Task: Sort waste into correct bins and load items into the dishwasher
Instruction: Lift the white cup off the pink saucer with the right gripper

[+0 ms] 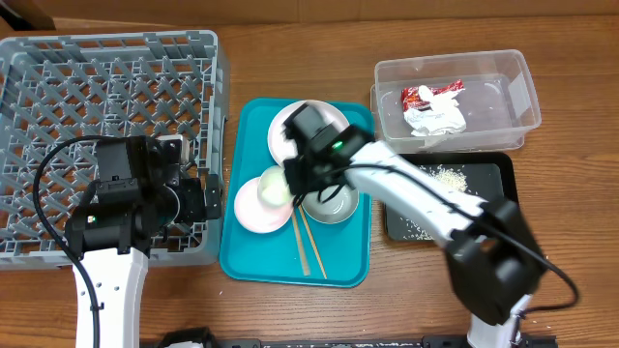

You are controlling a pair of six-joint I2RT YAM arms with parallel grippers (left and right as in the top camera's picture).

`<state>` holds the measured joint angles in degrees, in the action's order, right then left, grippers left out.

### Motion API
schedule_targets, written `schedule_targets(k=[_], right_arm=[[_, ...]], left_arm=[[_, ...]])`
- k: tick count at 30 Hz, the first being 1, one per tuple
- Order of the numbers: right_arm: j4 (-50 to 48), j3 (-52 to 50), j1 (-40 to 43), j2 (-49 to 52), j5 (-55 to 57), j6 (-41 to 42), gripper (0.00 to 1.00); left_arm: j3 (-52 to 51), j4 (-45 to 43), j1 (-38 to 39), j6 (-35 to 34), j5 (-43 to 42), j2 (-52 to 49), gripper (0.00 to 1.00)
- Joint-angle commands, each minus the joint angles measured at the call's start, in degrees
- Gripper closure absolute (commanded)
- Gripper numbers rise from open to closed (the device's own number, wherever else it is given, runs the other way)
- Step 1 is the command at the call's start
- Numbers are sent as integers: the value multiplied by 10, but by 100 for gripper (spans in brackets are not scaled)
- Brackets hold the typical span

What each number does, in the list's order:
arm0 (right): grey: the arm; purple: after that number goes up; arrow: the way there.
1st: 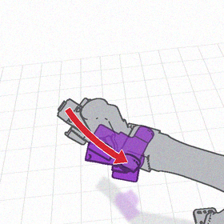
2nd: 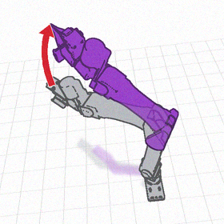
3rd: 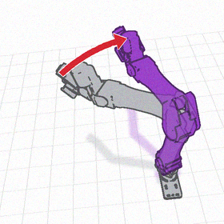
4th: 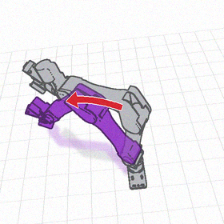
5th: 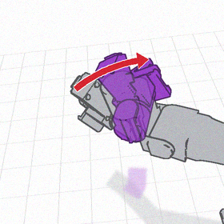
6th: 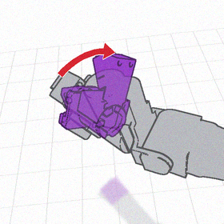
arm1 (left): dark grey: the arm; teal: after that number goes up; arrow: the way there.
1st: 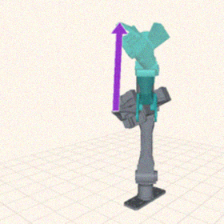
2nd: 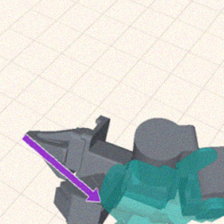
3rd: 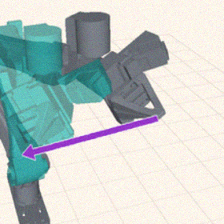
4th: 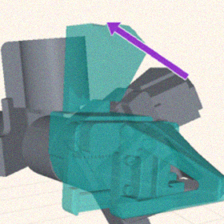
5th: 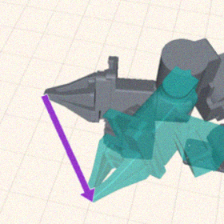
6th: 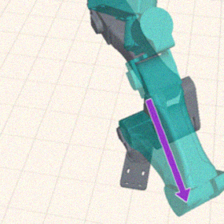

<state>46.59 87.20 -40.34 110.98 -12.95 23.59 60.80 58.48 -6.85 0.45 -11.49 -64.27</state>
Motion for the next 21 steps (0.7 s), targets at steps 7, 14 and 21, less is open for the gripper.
schedule_targets(k=[7, 14, 21], right_arm=[[44, 21, 149, -162, -86, 2, 96], [83, 21, 216, -162, -237, 2, 96], [56, 21, 234, -162, -514, 2, 96]], left_arm=[[12, -42, -2, 31, -168, -1, 0], [12, -96, 17, 86, -341, -2, 0], [12, -179, 96, 144, -471, -20, 0]])
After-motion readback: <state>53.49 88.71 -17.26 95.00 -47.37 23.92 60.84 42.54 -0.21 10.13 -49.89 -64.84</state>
